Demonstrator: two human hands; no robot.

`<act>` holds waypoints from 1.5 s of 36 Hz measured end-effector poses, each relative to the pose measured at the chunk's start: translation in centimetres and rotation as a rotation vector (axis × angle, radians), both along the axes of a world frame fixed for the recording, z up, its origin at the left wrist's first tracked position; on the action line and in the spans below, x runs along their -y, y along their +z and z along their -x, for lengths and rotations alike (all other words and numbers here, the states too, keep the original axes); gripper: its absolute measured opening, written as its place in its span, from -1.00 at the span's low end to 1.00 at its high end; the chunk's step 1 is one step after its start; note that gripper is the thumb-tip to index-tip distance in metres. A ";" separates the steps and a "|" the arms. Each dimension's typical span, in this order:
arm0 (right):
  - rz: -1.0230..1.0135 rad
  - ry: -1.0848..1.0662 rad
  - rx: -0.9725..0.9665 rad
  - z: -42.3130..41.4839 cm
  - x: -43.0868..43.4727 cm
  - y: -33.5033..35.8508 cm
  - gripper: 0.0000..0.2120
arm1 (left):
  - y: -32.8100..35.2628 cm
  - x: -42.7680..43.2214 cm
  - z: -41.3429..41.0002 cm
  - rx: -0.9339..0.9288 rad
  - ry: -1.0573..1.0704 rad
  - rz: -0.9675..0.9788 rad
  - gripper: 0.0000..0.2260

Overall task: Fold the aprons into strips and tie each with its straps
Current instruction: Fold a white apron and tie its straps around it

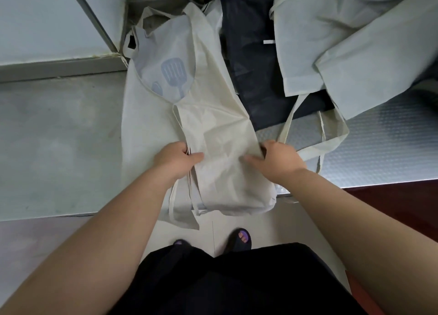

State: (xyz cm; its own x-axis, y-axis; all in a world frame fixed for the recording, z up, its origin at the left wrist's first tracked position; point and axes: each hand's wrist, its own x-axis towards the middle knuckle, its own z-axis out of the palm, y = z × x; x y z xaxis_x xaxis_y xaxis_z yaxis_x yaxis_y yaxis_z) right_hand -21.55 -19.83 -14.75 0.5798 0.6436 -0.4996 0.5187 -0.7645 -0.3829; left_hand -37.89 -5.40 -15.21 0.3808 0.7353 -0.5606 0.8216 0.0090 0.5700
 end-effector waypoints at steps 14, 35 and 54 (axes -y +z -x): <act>-0.206 -0.137 -0.066 5.3 4.0 -0.9 -0.80 | -0.3 2.5 1.9 -0.026 -0.079 -0.514 -0.29; -0.232 -0.294 -0.142 8.2 8.4 -4.6 -0.69 | -0.8 8.7 -4.1 0.102 -1.064 -0.540 -0.78; -0.215 -0.445 0.009 7.5 8.4 -1.9 -0.65 | 0.5 6.3 -1.1 0.164 -0.704 -0.644 -0.60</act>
State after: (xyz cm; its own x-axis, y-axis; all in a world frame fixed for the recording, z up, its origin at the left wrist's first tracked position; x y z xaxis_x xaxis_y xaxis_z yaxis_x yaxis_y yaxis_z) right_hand -29.02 -28.18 -16.68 0.8255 0.4209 -0.3761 0.1642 -0.8165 -0.5535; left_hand -36.76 -11.74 -14.71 0.8892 0.4565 -0.0303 0.4291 -0.8092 0.4013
